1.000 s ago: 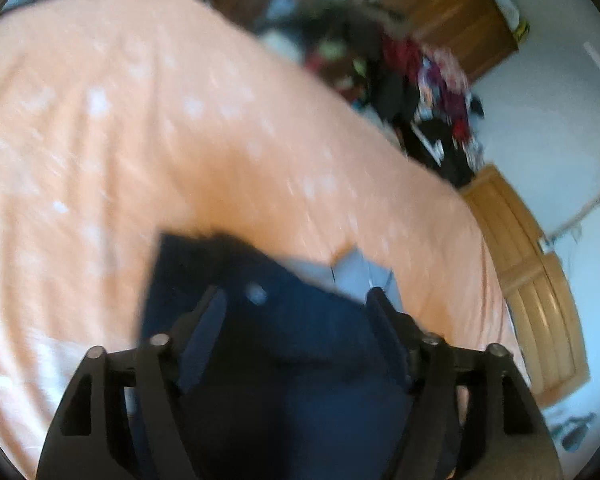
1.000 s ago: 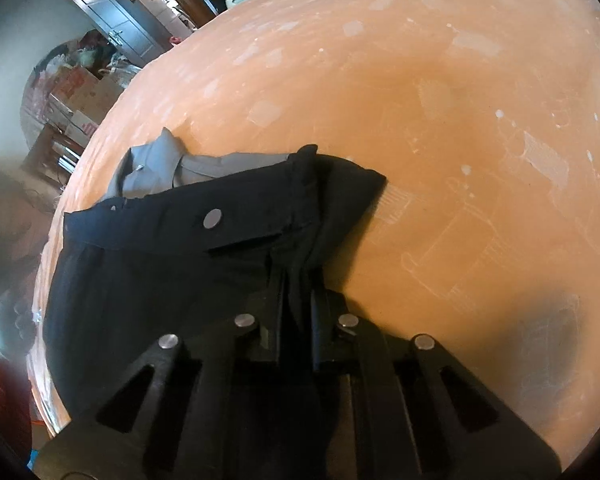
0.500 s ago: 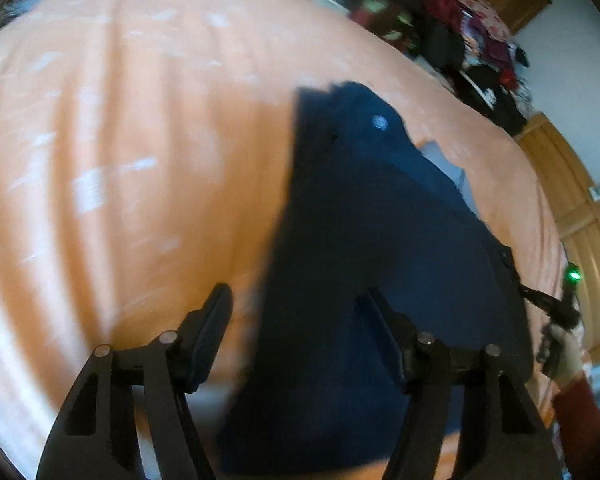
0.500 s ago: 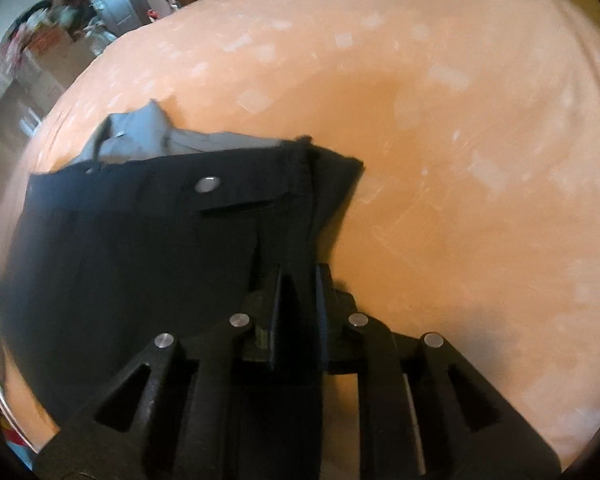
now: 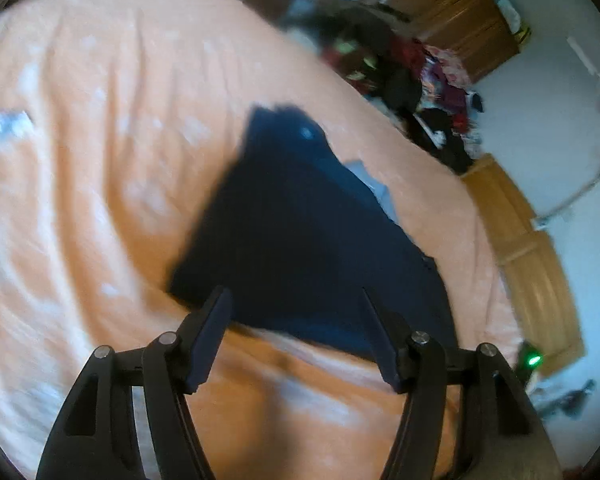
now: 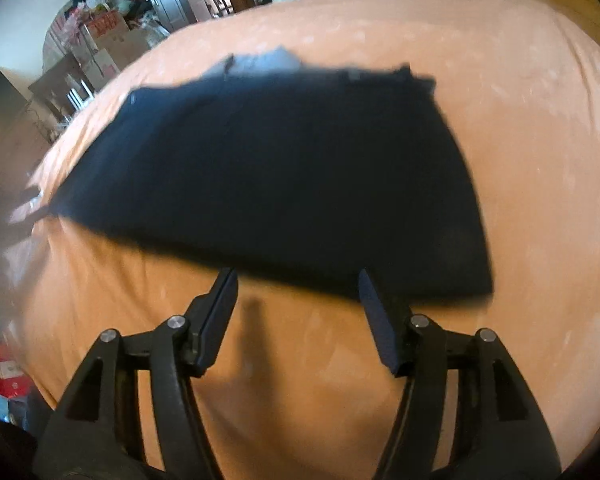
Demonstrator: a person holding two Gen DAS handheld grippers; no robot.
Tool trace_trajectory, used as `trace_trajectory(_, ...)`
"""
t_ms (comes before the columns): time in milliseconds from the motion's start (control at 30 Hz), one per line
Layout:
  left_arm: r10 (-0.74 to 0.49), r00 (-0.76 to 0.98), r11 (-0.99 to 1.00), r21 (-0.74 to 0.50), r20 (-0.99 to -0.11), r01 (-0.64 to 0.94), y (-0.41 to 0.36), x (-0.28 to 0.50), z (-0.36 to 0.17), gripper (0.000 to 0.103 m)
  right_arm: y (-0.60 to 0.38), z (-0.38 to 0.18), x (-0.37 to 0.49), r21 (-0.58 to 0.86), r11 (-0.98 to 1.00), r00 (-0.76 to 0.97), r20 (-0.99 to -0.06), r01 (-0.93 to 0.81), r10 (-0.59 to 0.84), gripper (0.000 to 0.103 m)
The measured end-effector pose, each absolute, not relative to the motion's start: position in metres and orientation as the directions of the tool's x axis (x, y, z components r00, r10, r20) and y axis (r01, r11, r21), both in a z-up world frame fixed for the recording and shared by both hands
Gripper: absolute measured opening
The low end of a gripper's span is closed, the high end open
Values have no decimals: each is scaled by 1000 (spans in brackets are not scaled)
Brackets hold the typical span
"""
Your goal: Fold small clothes
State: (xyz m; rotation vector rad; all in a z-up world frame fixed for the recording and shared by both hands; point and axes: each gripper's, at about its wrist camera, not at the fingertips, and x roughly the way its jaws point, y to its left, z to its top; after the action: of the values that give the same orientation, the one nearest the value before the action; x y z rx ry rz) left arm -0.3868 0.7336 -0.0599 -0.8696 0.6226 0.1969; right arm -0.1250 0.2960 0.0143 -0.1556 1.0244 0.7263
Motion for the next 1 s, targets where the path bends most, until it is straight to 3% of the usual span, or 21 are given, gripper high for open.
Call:
trace_trajectory(67, -52, 771, 571, -653, -634, -498, 748, -393, -82, 60, 286, 3, -132, 221, 771, 294, -834, -598, 467, 63)
trace_trajectory(100, -53, 778, 544, -672, -626, -503, 754, -398, -88, 48, 281, 2, -134, 224, 772, 298, -831, -595, 470, 63)
trace_trajectory(167, -23, 767, 521, -663, -641, -538, 760, -409, -88, 35, 272, 7, -135, 206, 782, 317, -831, -588, 458, 63)
trace_trajectory(233, 38, 756, 561, -613, -653, -557, 755, -420, -75, 40, 260, 15, -131, 175, 804, 360, -825, -569, 435, 64)
trace_trajectory(300, 132, 705, 630, -491, -696, -602, 745, -425, -64, 61, 248, 19, -126, 134, 841, 425, -815, -524, 394, 73)
trace_trajectory(367, 221, 638, 685, -349, -738, -640, 733, -422, -58, 68, 232, 18, -116, 80, 886, 494, -806, -457, 327, 82)
trace_trajectory(433, 261, 587, 708, -261, -766, -656, 725, -415, -62, 69, 216, 4, -104, 90, 919, 472, -836, -384, 279, 82)
trace_trajectory(500, 296, 543, 739, -172, -786, -652, 711, -404, -66, 80, 211, -7, -105, 101, 922, 452, -848, -374, 277, 83)
trace_trajectory(600, 336, 502, 778, -65, -797, -624, 697, -395, -75, 96, 218, -9, -113, 60, 913, 478, -837, -404, 267, 93)
trace_trajectory(667, 351, 483, 787, -26, -802, -616, 694, -384, -76, 100, 222, -15, -110, 55, 905, 476, -836, -422, 273, 103)
trace_trajectory(1000, 336, 505, 791, -53, -795, -610, 697, -380, -82, 103, 223, -23, -105, 73, 896, 486, -819, -438, 304, 103)
